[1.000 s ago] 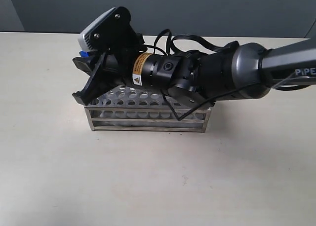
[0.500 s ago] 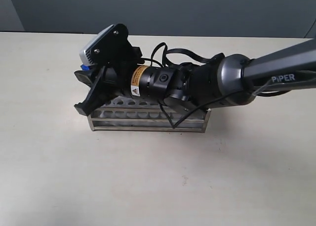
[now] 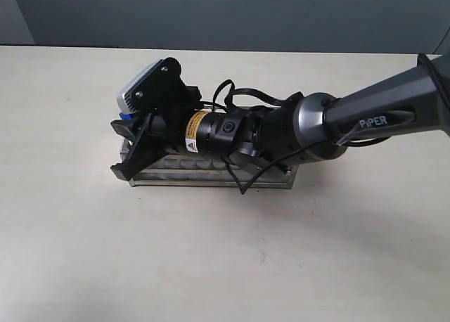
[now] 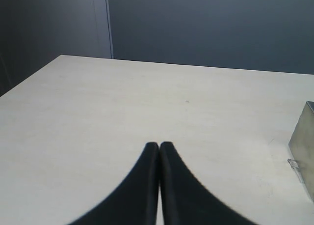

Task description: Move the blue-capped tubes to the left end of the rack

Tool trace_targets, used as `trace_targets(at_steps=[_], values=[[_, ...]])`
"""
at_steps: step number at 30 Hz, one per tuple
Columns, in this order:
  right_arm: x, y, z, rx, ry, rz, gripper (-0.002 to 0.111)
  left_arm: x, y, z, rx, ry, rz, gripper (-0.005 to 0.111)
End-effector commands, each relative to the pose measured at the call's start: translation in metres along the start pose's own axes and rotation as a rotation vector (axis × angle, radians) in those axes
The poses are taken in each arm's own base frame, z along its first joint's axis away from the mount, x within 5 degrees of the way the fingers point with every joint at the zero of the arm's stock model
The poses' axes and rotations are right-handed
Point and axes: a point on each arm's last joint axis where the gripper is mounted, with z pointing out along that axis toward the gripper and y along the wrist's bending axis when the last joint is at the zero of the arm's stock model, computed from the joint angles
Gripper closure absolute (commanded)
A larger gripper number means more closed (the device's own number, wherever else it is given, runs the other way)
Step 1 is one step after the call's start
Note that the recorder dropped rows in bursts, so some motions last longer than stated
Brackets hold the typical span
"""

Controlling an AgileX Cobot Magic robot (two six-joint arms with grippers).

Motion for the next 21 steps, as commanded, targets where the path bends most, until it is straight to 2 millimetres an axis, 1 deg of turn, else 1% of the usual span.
trace_targets(at_steps=[1, 2, 5, 9, 10, 11, 13, 14, 16, 17, 19, 20, 21], values=[[0.000, 0.001, 0.001, -0.004, -0.002, 0.019, 0.077, 0.000, 0.000, 0.000, 0.002, -0.002, -0.002, 0.106], [0.000, 0.001, 0.001, -0.004, -0.002, 0.019, 0.075, 0.000, 0.000, 0.000, 0.002, -0.002, -0.002, 0.106], [-0.005, 0.001, -0.001, -0.002, -0.014, 0.018, 0.075, 0.000, 0.000, 0.000, 0.002, -0.002, -0.002, 0.106], [-0.023, -0.001, -0.010, 0.015, -0.028, 0.007, 0.075, 0.000, 0.000, 0.000, 0.002, -0.002, -0.002, 0.106], [-0.030, -0.003, -0.015, 0.039, -0.019, 0.023, 0.078, 0.000, 0.000, 0.000, 0.002, -0.002, -0.002, 0.106], [-0.039, -0.005, -0.021, 0.067, -0.013, 0.046, 0.084, 0.000, 0.000, 0.000, 0.002, -0.002, -0.002, 0.106], [-0.058, -0.013, -0.039, 0.126, 0.011, 0.056, 0.101, 0.000, 0.000, 0.000, 0.002, -0.002, -0.002, 0.106], [-0.065, -0.017, -0.048, 0.150, 0.038, 0.047, 0.110, 0.000, 0.000, 0.000, 0.002, -0.002, -0.002, 0.106], [-0.083, -0.031, -0.074, 0.217, 0.069, 0.051, 0.108, 0.000, 0.000, 0.000, 0.002, -0.002, -0.002, 0.106], [-0.089, -0.039, -0.087, 0.250, 0.077, 0.056, 0.108, 0.000, 0.000, 0.000, 0.002, -0.002, -0.002, 0.106], [-0.099, -0.054, -0.122, 0.319, 0.055, 0.058, 0.108, 0.000, 0.000, 0.000, 0.002, -0.002, -0.002, 0.106], [-0.102, -0.059, -0.138, 0.349, 0.040, 0.063, 0.108, 0.000, 0.000, 0.000, 0.002, -0.002, -0.002, 0.106], [-0.103, -0.065, -0.159, 0.388, 0.024, 0.073, 0.108, 0.000, 0.000, 0.000, 0.002, -0.002, -0.002, 0.106]])
